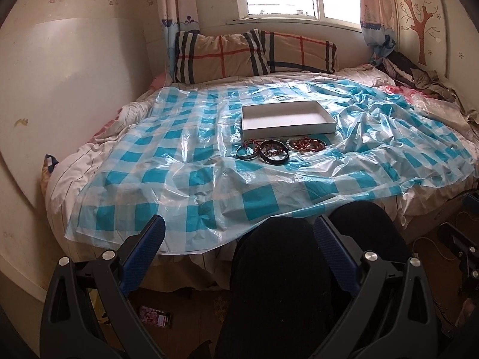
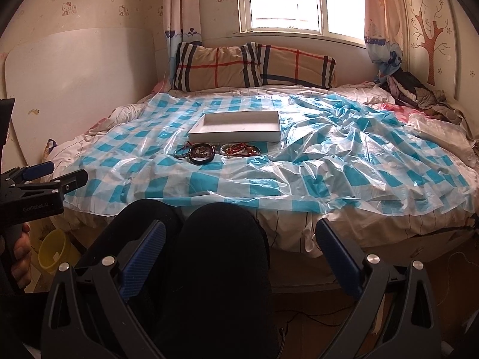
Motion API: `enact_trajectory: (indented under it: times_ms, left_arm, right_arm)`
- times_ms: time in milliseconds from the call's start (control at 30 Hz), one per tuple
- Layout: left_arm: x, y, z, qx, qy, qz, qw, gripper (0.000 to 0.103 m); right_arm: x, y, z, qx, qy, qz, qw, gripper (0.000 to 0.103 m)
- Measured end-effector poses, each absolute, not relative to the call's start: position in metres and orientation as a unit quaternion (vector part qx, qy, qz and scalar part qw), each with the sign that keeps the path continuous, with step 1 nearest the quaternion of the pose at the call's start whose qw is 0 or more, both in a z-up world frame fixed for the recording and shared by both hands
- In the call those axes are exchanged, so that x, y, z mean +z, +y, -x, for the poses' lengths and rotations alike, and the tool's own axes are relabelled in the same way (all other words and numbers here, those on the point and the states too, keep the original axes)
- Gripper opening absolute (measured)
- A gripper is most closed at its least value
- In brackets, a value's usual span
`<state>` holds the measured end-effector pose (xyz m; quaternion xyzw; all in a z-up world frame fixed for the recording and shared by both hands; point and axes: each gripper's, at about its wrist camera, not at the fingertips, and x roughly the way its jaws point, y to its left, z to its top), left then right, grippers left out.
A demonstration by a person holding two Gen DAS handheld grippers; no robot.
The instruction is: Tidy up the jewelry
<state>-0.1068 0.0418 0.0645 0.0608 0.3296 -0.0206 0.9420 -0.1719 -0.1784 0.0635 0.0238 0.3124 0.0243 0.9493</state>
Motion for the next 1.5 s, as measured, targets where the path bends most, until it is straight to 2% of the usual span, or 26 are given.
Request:
enact_trajectory:
  times_ms: [1500]
  left_arm:
    - [0.061,0.04,0.104,-0.023,0.34,-0.065,0.938,0.096]
  right_arm:
    - [0.059,-0.168,0.17,0.029,0.319,-0.018,0.947,0.096]
